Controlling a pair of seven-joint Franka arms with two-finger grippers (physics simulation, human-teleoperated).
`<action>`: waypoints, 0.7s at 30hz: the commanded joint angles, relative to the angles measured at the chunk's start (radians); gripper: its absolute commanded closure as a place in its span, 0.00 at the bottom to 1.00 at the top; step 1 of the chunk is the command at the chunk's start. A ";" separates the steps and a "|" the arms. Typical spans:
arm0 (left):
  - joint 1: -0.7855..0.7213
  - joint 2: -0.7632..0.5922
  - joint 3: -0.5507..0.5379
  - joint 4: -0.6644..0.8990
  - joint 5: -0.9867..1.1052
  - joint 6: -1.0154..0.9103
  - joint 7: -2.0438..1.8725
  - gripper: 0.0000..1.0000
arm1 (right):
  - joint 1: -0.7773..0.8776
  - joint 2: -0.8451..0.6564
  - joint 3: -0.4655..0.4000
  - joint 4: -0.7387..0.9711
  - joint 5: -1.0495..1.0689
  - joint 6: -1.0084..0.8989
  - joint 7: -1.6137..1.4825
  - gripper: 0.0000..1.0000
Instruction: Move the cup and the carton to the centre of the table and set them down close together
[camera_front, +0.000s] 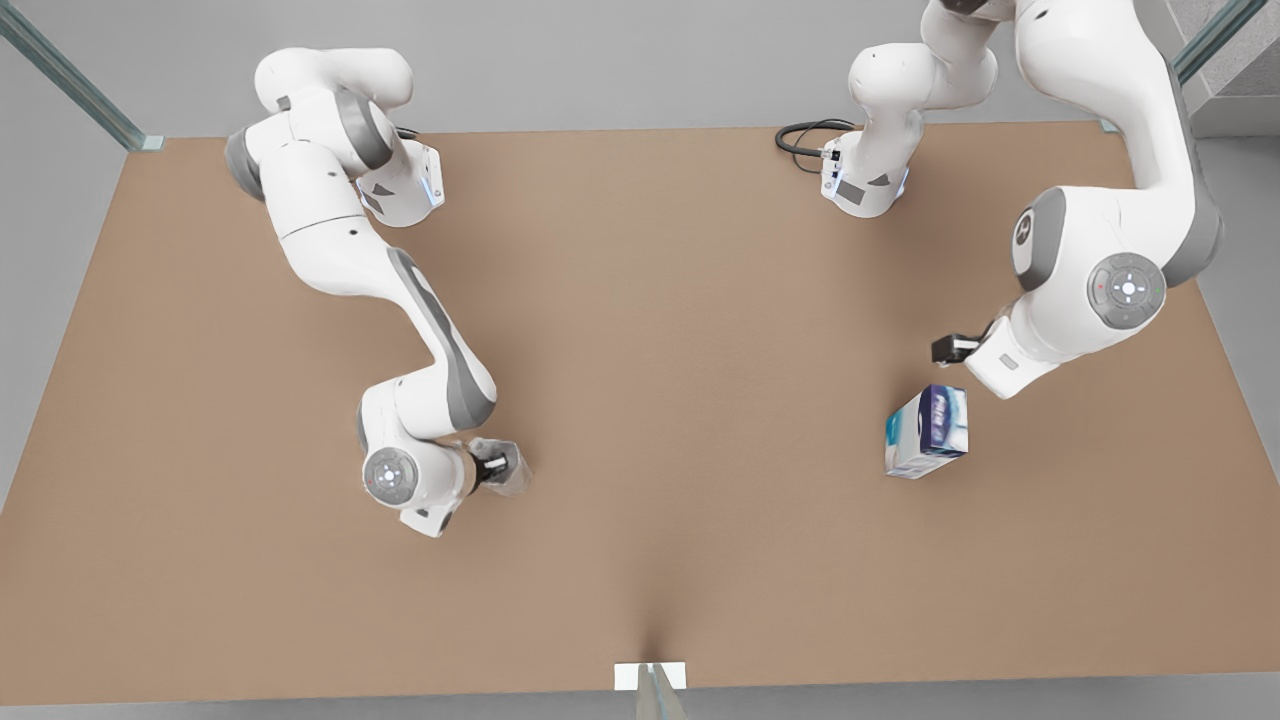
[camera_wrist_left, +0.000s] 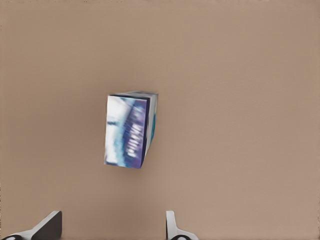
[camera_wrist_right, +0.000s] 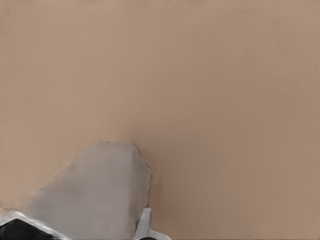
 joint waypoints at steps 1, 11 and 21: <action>0.001 0.003 0.001 0.007 0.000 0.000 0.000 0.00 | 0.024 0.006 -0.022 0.011 0.012 -0.002 0.003 0.76; 0.050 0.038 0.007 0.023 -0.019 0.038 0.055 0.00 | 0.323 0.216 -0.340 0.270 0.353 0.000 0.123 0.68; 0.015 0.076 0.005 -0.022 -0.011 0.138 -0.019 0.00 | 0.354 0.265 -0.340 0.343 0.381 0.081 0.173 0.00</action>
